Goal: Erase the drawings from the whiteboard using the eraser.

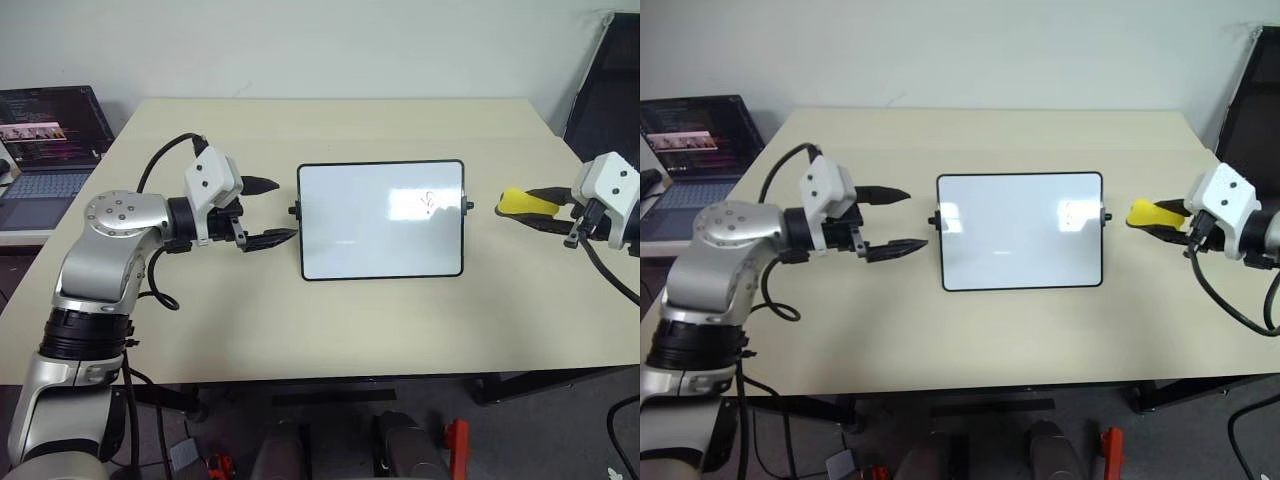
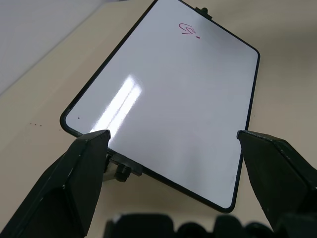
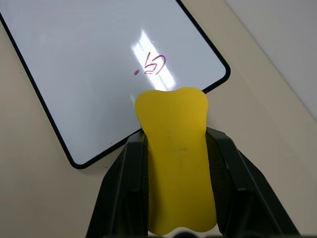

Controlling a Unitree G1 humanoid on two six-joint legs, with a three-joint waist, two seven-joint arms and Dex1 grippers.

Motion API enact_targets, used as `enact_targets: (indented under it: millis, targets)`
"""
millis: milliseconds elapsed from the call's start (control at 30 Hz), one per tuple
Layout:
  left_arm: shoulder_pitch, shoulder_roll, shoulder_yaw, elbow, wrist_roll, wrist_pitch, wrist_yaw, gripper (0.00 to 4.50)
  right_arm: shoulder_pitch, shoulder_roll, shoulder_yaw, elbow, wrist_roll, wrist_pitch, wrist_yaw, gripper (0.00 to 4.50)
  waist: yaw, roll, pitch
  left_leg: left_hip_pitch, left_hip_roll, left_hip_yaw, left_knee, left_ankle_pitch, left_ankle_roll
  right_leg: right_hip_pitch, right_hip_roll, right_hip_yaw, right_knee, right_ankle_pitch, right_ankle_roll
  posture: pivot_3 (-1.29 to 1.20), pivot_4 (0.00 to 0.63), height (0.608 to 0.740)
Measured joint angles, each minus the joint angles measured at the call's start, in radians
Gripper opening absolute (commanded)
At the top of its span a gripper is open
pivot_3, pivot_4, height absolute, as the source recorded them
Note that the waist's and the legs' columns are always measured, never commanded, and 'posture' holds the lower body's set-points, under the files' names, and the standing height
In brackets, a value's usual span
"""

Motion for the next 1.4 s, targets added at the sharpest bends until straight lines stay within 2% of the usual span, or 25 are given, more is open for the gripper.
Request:
enact_targets:
  millis: [133,300,433,567,900,1067,1167,1200,1267,1400]
  targets:
    - [0.000,-0.002,0.000,0.001,0.000,-0.001,0.000,4.50,-0.043,0.064,0.002,-0.002,0.005,0.000,-0.025,1.22,-0.002,0.000,0.000,0.000,0.000,0.000,0.000,0.000,0.000,0.000,0.000,0.000,0.000,0.000,0.000,0.00,0.150,0.740]
    - [0.001,-0.008,-0.002,0.004,0.002,-0.003,0.001,4.50,-0.168,0.261,0.064,0.005,-0.050,-0.028,-0.183,1.22,-0.007,0.000,0.000,0.001,0.000,-0.001,0.000,0.000,0.000,0.000,0.001,0.000,0.002,0.000,0.000,0.00,0.150,0.740]
    - [0.004,-0.013,-0.002,0.005,0.007,-0.005,0.003,4.50,-0.241,0.398,0.115,0.138,-0.159,-0.083,-0.356,1.22,-0.001,0.000,0.000,0.000,0.000,0.000,0.001,0.000,0.000,0.000,0.000,0.000,0.001,0.003,-0.004,0.00,0.150,0.740]
    - [0.005,-0.018,-0.003,0.006,0.017,-0.005,0.004,4.50,-0.277,0.466,0.155,0.253,-0.229,-0.142,-0.444,1.22,0.005,0.000,0.000,-0.001,0.000,-0.001,0.001,0.000,0.000,0.000,0.000,-0.001,0.001,0.003,-0.005,0.00,0.150,0.740]
    - [0.012,-0.020,-0.002,0.001,0.018,0.003,0.010,4.50,-0.249,0.523,0.202,0.464,-0.282,-0.321,-0.446,1.21,-0.003,-0.002,-0.001,0.002,0.000,-0.001,0.001,0.000,-0.001,0.002,0.000,0.000,0.002,0.003,-0.005,0.00,0.150,0.740]
    - [0.012,-0.026,-0.002,-0.006,0.017,0.007,0.021,4.50,-0.157,0.574,0.200,0.486,-0.231,-0.385,-0.356,1.21,-0.011,-0.006,-0.004,0.005,0.001,-0.001,0.003,0.000,-0.001,0.005,0.001,0.000,0.003,0.003,-0.001,0.00,0.150,0.740]
    - [0.014,-0.028,-0.002,-0.009,0.016,0.009,0.023,4.50,-0.100,0.589,0.216,0.473,-0.217,-0.390,-0.293,1.21,-0.017,-0.007,-0.005,0.012,0.001,-0.002,0.005,0.000,0.000,0.013,0.002,0.000,0.002,0.005,0.000,0.00,0.150,0.740]
    - [0.017,-0.028,-0.001,-0.013,0.016,0.011,0.024,4.50,-0.078,0.591,0.224,0.464,-0.216,-0.389,-0.276,1.21,-0.019,-0.007,-0.005,0.017,0.001,-0.002,0.004,0.000,0.000,0.018,0.002,0.000,0.001,0.002,-0.005,0.00,0.150,0.740]
    - [0.020,-0.028,-0.001,-0.026,0.016,0.014,0.024,4.50,-0.063,0.600,0.232,0.456,-0.207,-0.383,-0.263,1.21,-0.026,-0.007,-0.005,0.023,0.001,-0.001,0.005,0.000,0.000,0.023,0.001,0.001,0.001,0.002,-0.006,0.00,0.150,0.740]
    - [0.020,-0.031,-0.001,-0.028,0.015,0.018,0.024,4.50,-0.121,0.607,0.219,0.499,-0.214,-0.378,-0.346,1.21,-0.032,-0.007,-0.004,0.023,0.001,-0.001,0.005,0.002,0.002,0.022,0.001,0.002,0.002,0.004,-0.007,0.00,0.150,0.740]
